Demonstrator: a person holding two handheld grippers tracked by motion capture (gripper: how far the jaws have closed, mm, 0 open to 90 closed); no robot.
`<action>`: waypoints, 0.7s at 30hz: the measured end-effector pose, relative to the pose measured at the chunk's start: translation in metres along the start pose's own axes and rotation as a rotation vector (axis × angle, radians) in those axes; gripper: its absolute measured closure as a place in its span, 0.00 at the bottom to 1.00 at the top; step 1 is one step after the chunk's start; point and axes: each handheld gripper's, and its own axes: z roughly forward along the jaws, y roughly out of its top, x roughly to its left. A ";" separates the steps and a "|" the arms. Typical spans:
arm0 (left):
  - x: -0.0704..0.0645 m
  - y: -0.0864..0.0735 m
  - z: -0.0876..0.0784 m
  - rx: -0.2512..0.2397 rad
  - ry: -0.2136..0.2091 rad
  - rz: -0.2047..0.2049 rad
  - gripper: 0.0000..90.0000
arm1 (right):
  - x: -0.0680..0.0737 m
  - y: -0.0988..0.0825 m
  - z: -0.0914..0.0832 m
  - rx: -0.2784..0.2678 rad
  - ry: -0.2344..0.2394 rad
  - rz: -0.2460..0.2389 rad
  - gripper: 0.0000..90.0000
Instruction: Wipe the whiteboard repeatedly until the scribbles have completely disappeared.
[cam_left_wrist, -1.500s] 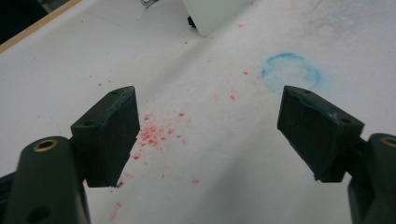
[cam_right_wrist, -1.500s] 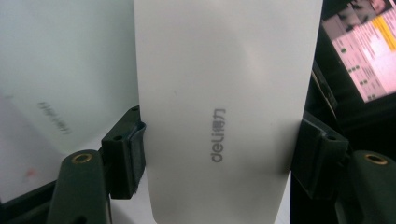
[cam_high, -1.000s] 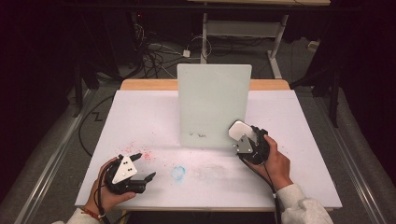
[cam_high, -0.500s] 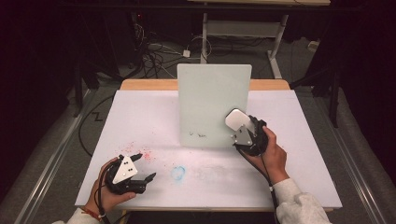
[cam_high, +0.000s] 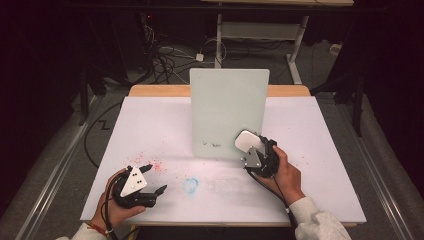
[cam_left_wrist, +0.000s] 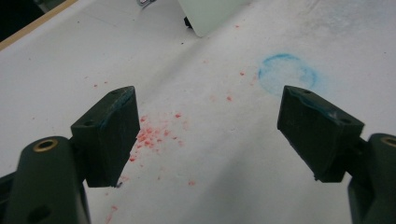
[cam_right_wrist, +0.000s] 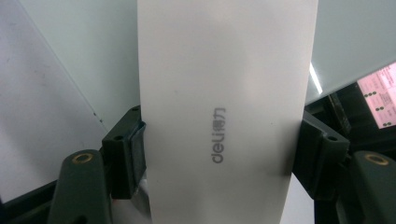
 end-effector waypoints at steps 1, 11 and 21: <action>0.000 0.000 0.000 0.000 0.000 0.001 0.22 | -0.003 0.000 -0.001 0.003 0.012 0.001 0.35; 0.000 0.000 -0.002 -0.005 0.003 0.002 0.22 | -0.024 -0.015 -0.002 0.047 -0.031 0.067 0.35; 0.000 -0.001 -0.003 -0.006 0.001 0.003 0.22 | -0.030 -0.028 -0.001 0.129 -0.022 0.054 0.35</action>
